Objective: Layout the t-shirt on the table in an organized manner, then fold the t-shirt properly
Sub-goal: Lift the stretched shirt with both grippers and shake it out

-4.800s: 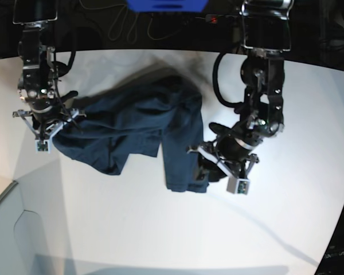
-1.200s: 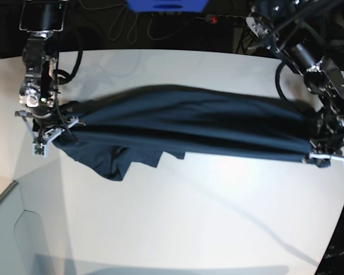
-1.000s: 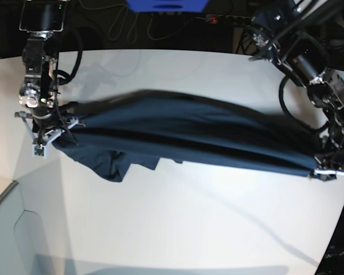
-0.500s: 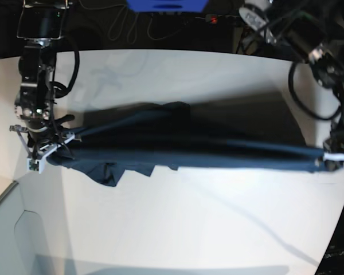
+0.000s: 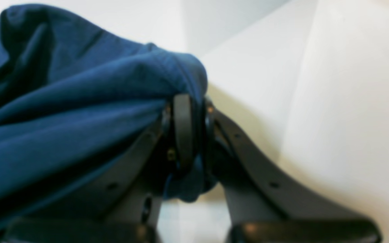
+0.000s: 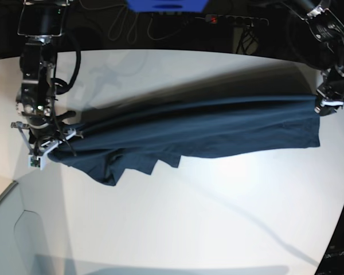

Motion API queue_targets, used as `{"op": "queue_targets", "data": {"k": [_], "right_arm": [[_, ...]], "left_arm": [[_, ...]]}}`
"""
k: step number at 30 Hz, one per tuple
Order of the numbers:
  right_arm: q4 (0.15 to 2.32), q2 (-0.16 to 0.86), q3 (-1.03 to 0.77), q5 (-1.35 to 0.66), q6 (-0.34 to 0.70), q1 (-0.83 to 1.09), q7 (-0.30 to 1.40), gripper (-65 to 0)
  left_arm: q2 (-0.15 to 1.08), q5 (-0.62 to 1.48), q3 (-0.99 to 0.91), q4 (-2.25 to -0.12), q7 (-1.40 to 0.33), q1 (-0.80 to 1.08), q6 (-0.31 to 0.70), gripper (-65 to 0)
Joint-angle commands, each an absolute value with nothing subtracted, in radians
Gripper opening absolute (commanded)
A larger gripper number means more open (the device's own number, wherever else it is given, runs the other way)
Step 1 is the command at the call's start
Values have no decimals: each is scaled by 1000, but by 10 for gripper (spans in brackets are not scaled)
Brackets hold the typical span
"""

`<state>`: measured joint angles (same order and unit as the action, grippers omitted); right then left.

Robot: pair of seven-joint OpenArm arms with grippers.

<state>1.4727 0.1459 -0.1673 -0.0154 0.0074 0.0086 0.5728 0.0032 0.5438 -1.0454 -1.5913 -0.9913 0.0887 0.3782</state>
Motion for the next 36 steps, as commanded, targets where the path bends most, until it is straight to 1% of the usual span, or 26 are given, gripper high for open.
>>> {"op": "queue_targets", "data": {"k": [1, 2, 3, 7, 8, 9, 12, 14, 16, 19, 21, 24, 26, 28, 30, 33, 36], "right_arm": [[1489, 156, -171, -5, 7, -8, 547, -591], [1489, 156, -171, -5, 7, -8, 549, -591], [1489, 156, -171, -5, 7, -8, 549, -591], [1489, 156, -171, -5, 7, -8, 549, -591], [1489, 156, -171, -5, 7, -8, 549, -591], [1489, 156, -171, -5, 7, -8, 549, -591], [1489, 156, -171, -5, 7, -7, 550, -591], [1489, 156, -171, -5, 7, -5, 550, -591], [1489, 156, -171, -5, 7, 13, 550, -591], [1489, 154, -171, -5, 7, 30, 550, -581], [1489, 147, -171, -5, 7, 42, 550, -535], [1489, 143, -171, -5, 7, 56, 550, -434], [1495, 143, -171, -5, 7, 71, 545, -371], [1497, 143, -171, -5, 7, 77, 544, -333], [1511, 143, -177, -5, 7, 81, 550, -310], [1552, 143, -179, -5, 7, 108, 542, -303], [1616, 143, -174, -5, 7, 122, 550, -303]], "left_arm": [[16, 567, -1049, -1601, -970, 96, 381, -631], [15, 570, -1049, -1600, -970, 110, 381, -609], [13, 570, -1049, -1603, -970, 124, 381, -573], [13, 570, -1049, -1635, -967, 153, 381, -395], [13, 570, -1050, -1658, -961, 159, 381, -365], [13, 570, -1052, -1681, -960, 160, 383, -354], [13, 572, -1090, -1742, -960, 147, 383, -352], [13, 572, -1112, -1751, -960, 101, 383, -352], [22, 559, -1119, -1727, -960, 50, 381, -349], [54, 558, -1113, -1616, -960, -25, 375, -348], [68, 558, -1113, -1527, -960, -73, 374, -348], [93, 509, -1112, -1411, -935, -140, 372, -347], [94, 420, -1102, -1343, -857, -188, 372, -347], [94, 320, -1058, -1288, -759, -220, 372, -347], [96, 254, -993, -1233, -656, -232, 372, -347], [99, 211, -903, -1145, -542, -240, 372, -347], [122, 203, -828, -1050, -484, -269, 371, -347]]}}
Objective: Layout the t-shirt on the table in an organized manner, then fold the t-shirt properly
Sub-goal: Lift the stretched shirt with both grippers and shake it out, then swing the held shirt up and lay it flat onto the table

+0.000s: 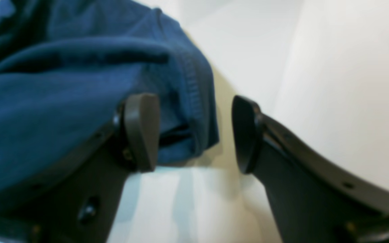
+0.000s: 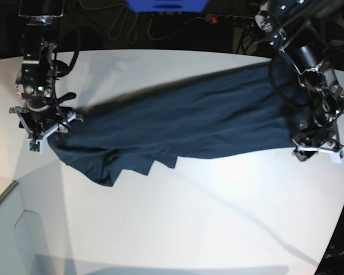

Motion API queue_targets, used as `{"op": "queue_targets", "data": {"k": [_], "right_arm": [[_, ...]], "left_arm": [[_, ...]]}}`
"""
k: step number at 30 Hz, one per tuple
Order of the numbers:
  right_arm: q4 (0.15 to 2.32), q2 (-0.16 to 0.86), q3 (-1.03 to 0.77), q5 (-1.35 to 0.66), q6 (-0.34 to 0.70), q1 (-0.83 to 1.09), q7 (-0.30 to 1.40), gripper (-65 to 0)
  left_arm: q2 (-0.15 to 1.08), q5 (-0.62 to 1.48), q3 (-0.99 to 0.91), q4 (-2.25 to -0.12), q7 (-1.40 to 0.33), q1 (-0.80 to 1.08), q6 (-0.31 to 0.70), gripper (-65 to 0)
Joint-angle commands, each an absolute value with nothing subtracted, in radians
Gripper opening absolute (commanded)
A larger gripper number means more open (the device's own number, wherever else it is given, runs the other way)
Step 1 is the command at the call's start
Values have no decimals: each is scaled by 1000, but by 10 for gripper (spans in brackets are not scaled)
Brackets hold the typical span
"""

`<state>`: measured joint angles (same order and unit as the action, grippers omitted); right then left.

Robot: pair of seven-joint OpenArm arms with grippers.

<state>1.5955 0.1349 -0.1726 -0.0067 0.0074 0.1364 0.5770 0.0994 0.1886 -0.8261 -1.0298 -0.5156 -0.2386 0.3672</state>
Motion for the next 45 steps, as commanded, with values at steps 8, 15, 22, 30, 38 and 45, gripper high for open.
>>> {"op": "queue_targets", "data": {"k": [8, 15, 22, 30, 38, 45], "right_arm": [[1678, 147, -174, -5, 7, 150, 550, -302], [1673, 147, -174, -5, 7, 148, 550, -302], [1672, 147, -173, -5, 7, 140, 550, -302], [1672, 147, -179, -4, 7, 137, 550, -302], [1690, 148, -177, -2, 7, 90, 545, -302], [1607, 160, -116, -2, 165, -88, 550, -301]], "left_arm": [[163, 213, -822, -983, -473, -288, 231, -347], [193, 205, -817, -920, -472, -300, 223, -347], [197, 203, -814, -825, -472, -337, 223, -352], [197, 203, -814, -816, -472, -344, 228, -589], [186, 214, -817, -929, -493, -335, 225, -649], [143, 214, -820, -1233, -590, -274, 229, -649]]}}
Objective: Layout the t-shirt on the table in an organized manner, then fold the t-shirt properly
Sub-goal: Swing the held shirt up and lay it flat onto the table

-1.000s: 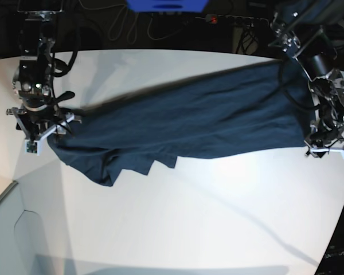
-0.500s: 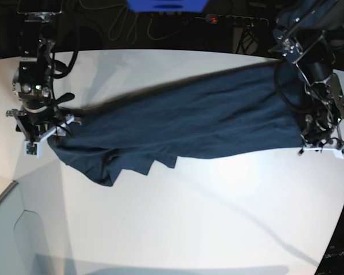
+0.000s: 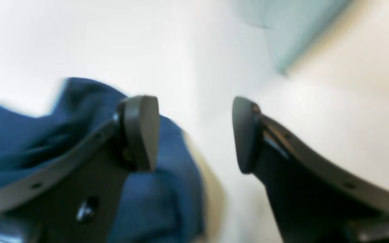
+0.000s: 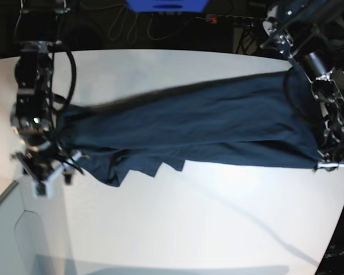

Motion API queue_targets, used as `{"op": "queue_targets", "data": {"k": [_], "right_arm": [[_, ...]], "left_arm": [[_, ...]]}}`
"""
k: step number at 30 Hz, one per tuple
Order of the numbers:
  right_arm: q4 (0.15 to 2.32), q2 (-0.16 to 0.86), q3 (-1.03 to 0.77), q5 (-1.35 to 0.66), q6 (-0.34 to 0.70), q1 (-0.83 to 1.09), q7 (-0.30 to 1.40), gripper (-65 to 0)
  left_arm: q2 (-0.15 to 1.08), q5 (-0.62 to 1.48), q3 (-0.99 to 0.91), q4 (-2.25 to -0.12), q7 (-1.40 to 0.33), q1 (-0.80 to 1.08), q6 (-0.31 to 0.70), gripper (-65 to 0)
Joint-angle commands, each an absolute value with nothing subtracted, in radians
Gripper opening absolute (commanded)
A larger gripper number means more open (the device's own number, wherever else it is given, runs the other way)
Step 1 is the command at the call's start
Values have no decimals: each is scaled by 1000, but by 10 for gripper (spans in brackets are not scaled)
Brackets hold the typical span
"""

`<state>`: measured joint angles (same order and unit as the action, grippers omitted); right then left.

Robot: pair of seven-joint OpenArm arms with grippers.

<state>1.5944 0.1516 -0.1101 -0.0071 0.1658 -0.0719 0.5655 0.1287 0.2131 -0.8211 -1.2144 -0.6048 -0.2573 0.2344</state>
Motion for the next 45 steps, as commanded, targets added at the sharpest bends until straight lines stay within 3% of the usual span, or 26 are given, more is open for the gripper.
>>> {"op": "queue_targets", "data": {"k": [1, 9, 19, 29, 33, 37, 41, 45], "right_arm": [[1566, 159, -114, -2, 189, -120, 552, -301], [1089, 196, 2, -1, 406, -352, 542, -266], [889, 240, 22, 1, 404, -424, 429, -266], [707, 257, 25, 1, 403, -486, 421, -276], [713, 254, 27, 1, 404, -449, 421, -389], [714, 242, 25, 1, 406, -446, 421, -650], [736, 240, 22, 1, 406, -453, 426, -650], [912, 240, 7, 1, 406, -397, 430, -650]], "left_arm": [[143, 214, -817, -1250, -591, -269, 229, -649], [125, 214, -817, -1265, -591, -240, 231, -649], [127, 214, -822, -1256, -591, -239, 231, -649], [127, 214, -822, -1254, -584, -223, 231, -649], [127, 214, -822, -1254, -582, -217, 231, -649], [127, 214, -822, -1268, -584, -216, 231, -649], [125, 214, -822, -1310, -588, -216, 231, -649], [124, 214, -822, -1382, -590, -216, 231, -649]]}}
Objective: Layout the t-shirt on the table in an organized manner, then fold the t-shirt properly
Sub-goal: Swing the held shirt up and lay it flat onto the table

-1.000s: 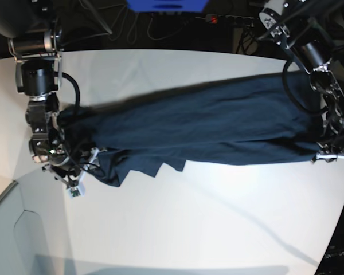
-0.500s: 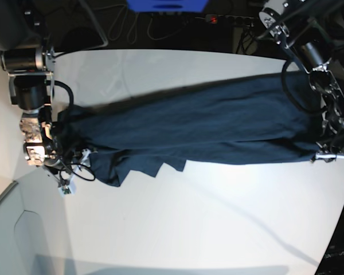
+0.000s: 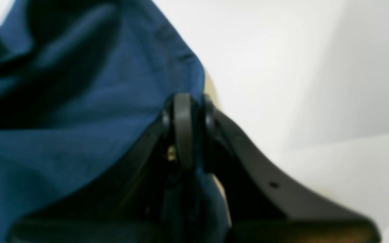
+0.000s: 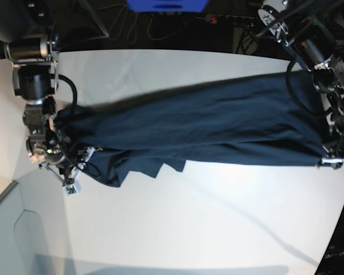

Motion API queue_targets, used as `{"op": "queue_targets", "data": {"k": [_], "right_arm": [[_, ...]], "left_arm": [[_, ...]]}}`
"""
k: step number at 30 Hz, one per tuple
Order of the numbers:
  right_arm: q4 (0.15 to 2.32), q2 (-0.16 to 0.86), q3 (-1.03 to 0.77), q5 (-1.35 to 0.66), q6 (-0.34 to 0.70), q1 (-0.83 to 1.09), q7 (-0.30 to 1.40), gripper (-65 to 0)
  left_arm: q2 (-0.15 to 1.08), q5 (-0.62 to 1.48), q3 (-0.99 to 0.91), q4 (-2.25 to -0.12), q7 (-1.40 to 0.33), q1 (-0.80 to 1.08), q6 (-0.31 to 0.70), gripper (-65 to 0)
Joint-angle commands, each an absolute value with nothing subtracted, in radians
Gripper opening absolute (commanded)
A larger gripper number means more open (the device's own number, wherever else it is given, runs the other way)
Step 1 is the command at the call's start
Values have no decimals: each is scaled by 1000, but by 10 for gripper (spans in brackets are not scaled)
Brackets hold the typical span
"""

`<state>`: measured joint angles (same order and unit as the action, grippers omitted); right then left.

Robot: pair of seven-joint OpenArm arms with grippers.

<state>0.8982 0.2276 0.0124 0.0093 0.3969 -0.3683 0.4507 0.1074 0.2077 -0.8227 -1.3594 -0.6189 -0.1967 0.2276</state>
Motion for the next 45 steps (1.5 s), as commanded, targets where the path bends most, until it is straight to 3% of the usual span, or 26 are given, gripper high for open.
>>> {"op": "queue_targets", "data": {"k": [1, 13, 25, 38, 45], "right_arm": [[983, 240, -18, 1, 406, -371, 430, -650], [1550, 228, -159, -1, 406, -142, 430, -650], [2000, 133, -371, -5, 412, -21, 421, -650], [2037, -4, -463, -7, 412, 163, 134, -650], [2009, -4, -403, -7, 412, 50, 154, -650]], "left_arm": [[124, 214, -822, -1400, -590, -214, 232, -649], [133, 426, -820, -1627, -591, -130, 226, -649], [122, 443, -823, -1917, -654, -131, 229, -649], [124, 443, -918, -1988, -654, -108, 232, -649], [124, 438, -835, -1903, -650, -208, 225, -649]]}}
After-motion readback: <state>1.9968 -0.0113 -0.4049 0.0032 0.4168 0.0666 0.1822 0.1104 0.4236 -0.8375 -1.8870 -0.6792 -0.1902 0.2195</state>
